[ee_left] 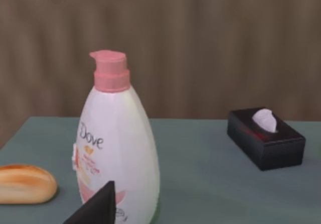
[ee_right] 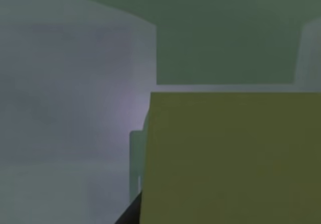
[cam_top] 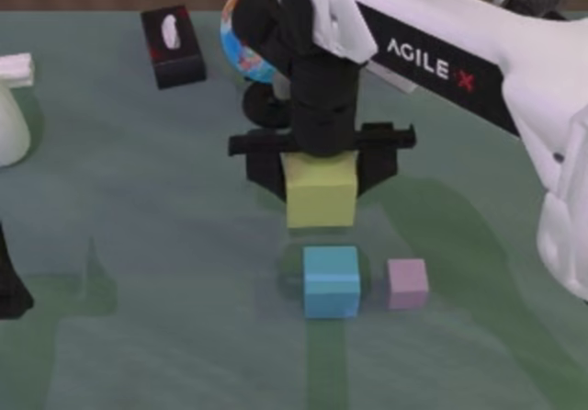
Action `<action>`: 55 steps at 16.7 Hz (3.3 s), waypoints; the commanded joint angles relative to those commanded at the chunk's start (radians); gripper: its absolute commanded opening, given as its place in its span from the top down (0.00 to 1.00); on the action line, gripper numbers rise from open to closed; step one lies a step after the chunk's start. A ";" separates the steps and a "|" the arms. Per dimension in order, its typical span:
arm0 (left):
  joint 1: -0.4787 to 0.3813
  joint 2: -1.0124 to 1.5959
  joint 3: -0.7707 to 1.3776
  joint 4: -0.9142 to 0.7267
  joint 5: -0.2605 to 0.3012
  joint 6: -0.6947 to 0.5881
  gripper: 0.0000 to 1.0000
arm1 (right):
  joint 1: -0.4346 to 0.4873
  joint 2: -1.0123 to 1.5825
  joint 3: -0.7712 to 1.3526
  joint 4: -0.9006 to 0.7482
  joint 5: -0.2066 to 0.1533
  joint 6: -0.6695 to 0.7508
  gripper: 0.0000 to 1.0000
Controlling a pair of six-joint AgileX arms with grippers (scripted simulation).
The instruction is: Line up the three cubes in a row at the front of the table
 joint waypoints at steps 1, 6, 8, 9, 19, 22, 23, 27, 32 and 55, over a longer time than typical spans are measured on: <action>0.000 0.000 0.000 0.000 0.000 0.000 0.00 | 0.054 0.014 0.033 -0.018 0.000 0.068 1.00; 0.000 0.000 0.000 0.000 0.000 0.000 0.00 | 0.230 0.048 0.141 -0.067 0.004 0.263 1.00; 0.000 0.000 0.000 0.000 0.000 0.000 0.00 | 0.237 0.049 0.145 -0.069 0.004 0.271 1.00; 0.000 0.000 0.000 0.000 0.000 0.000 0.00 | 0.237 0.049 0.145 -0.069 0.004 0.271 1.00; 0.000 0.000 0.000 0.000 0.000 0.000 0.00 | 0.238 0.050 -0.091 0.172 0.004 0.273 1.00; 0.000 0.000 0.000 0.000 0.000 0.000 0.00 | 0.240 0.053 -0.124 0.205 0.004 0.274 1.00; 0.000 0.000 0.000 0.000 0.000 0.000 0.00 | 0.240 0.053 -0.124 0.205 0.004 0.274 1.00; 0.000 0.000 0.000 0.000 0.000 0.000 0.00 | 0.240 0.053 -0.124 0.205 0.004 0.274 0.85; 0.000 0.000 0.000 0.000 0.000 0.000 0.00 | 0.240 0.053 -0.124 0.205 0.004 0.274 0.47; 0.000 0.000 0.000 0.000 0.000 0.000 0.00 | 0.246 0.058 0.115 -0.033 0.004 0.275 0.00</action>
